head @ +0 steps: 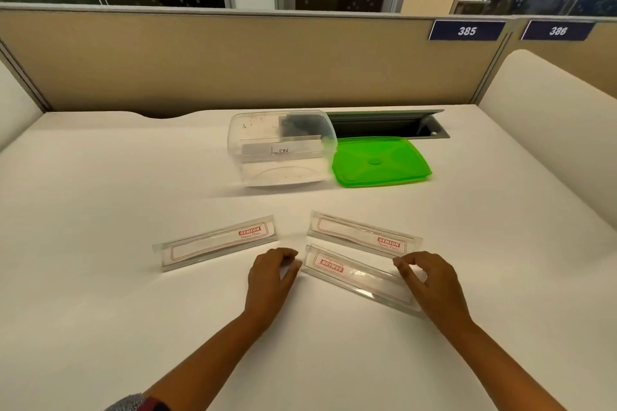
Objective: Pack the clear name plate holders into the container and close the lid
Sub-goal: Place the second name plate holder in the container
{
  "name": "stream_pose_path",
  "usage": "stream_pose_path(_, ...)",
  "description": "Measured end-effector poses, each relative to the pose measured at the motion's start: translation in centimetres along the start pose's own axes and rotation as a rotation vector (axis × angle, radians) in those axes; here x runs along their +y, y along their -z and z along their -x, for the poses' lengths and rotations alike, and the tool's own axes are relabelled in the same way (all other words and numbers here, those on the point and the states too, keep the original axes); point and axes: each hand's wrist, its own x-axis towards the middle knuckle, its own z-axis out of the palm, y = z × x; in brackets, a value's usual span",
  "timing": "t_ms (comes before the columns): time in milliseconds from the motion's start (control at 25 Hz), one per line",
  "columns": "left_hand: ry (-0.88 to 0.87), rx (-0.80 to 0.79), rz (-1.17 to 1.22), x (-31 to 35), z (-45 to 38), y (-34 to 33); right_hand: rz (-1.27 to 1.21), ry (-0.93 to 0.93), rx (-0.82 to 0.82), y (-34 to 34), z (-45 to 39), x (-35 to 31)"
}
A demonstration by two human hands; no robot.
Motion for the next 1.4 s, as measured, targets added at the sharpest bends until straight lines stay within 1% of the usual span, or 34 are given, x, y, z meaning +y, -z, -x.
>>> stream_pose_path(80,-0.002,0.003,0.005,0.1,0.2,-0.1,-0.029,-0.034,0.016,-0.7,0.4,0.4)
stream_pose_path(200,0.0,-0.011,-0.042,0.2,0.4,-0.3,-0.161,-0.129,0.017,-1.5,0.5,0.6)
stream_pose_path(280,0.007,0.008,-0.066,0.3,0.4,-0.4,-0.19,-0.162,0.018,-1.8,0.7,0.6)
stream_pose_path(360,-0.001,0.024,-0.08,0.3,0.4,-0.5,-0.119,-0.143,-0.001,-1.7,0.7,0.4)
stream_pose_path(480,-0.006,0.011,-0.087,0.4,0.4,-0.6,0.081,-0.065,-0.076,-1.1,0.4,0.0)
stream_pose_path(520,0.003,0.007,-0.082,0.4,0.3,-0.6,0.108,-0.047,-0.093,-0.9,0.2,0.0)
stream_pose_path(600,0.022,0.011,-0.064,0.4,0.2,-0.6,0.084,-0.044,-0.099,-0.7,0.0,-0.1)
stream_pose_path(760,0.034,0.011,-0.009,0.5,0.4,-0.4,-0.138,-0.091,-0.022,-0.7,-0.5,-0.5)
stream_pose_path(840,0.063,0.012,0.062,0.6,0.3,-0.1,-0.24,-0.125,-0.002,-0.6,-0.9,-0.9)
stream_pose_path(960,0.161,0.063,0.218,0.8,0.0,0.9,-0.392,-0.229,-0.025,0.0,-2.0,-2.1)
stream_pose_path(1080,0.256,0.129,0.339,1.0,-0.5,2.3,-0.664,-0.354,-0.08,0.3,-3.0,-3.4)
stream_pose_path(1160,0.303,0.158,0.384,1.3,-1.0,3.3,-0.804,-0.409,-0.093,0.2,-3.5,-4.1)
stream_pose_path(1280,0.349,0.191,0.479,1.9,-2.0,4.5,-0.881,-0.412,-0.098,-0.2,-3.7,-4.7)
stream_pose_path(1400,0.338,0.191,0.574,3.0,-3.0,6.1,-0.905,-0.345,-0.137,-0.4,-4.0,-5.3)
